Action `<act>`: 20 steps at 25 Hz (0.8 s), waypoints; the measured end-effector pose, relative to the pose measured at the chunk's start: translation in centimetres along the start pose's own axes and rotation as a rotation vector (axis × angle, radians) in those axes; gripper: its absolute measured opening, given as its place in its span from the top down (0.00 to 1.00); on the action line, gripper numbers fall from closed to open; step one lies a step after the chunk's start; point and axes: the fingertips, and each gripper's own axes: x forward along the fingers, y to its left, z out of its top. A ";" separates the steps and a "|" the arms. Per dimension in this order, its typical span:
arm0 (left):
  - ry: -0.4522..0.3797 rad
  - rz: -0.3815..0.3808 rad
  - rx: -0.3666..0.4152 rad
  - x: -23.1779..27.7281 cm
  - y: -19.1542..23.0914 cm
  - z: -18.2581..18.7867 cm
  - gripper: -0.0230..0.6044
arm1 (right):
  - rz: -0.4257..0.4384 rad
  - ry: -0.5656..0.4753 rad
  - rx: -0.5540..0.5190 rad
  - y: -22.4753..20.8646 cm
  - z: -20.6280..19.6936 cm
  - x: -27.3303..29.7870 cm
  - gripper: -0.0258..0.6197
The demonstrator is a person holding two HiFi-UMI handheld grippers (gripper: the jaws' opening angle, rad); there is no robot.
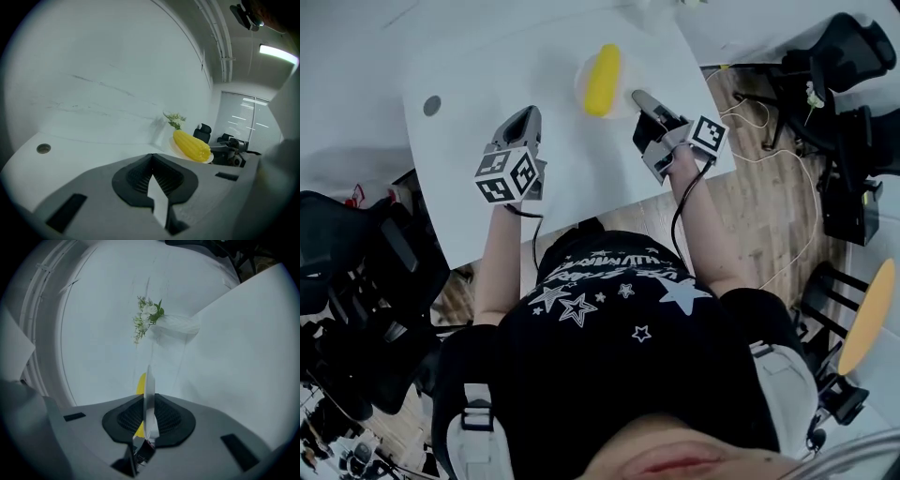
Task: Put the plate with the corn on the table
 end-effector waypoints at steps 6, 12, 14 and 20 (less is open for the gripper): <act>0.003 -0.044 0.014 2.2 1.2 0.8 0.95 | -0.023 -0.040 0.007 -0.7 0.9 1.0 0.88; 0.016 -0.056 0.021 3.4 1.1 0.7 0.95 | -0.050 -0.032 -0.002 -1.7 1.0 1.0 0.88; 0.023 -0.053 0.021 3.6 1.0 0.6 0.95 | -0.039 -0.032 0.003 -1.7 1.2 1.2 0.88; 0.034 -0.036 0.018 4.9 0.8 0.7 0.95 | -0.028 -0.014 0.013 -2.3 2.7 2.2 0.88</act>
